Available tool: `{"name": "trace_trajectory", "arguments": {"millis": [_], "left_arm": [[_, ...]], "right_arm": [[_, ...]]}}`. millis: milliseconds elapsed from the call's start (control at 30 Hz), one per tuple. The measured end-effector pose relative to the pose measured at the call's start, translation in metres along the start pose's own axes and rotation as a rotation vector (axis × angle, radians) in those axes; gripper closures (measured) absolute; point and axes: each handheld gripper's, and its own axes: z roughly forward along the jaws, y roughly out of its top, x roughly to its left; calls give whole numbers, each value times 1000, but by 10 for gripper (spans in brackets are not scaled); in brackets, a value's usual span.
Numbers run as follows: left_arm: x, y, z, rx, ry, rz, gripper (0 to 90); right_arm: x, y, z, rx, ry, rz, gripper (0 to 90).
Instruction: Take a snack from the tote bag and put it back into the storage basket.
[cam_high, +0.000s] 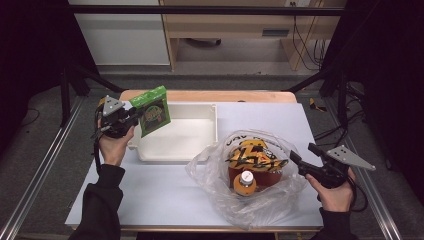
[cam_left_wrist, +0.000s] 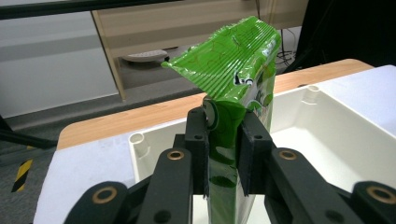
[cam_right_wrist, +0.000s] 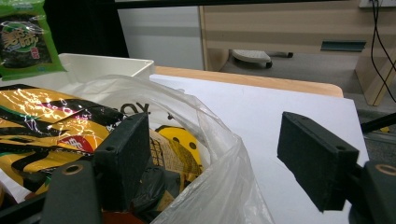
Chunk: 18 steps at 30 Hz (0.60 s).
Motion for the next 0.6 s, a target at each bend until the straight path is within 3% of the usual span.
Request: {"name": "trace_trajectory", "arguments": {"millis": [300, 467, 600], "left_arm": [[8, -5, 25, 25, 24, -5, 764], [13, -6, 39, 33, 33, -37, 764], [17, -8, 48, 42, 52, -36, 764]], "right_arm": [[0, -1, 2, 6, 0, -3, 258], [0, -2, 3, 10, -1, -5, 261], [-1, -2, 3, 11, 1, 2, 260]]}}
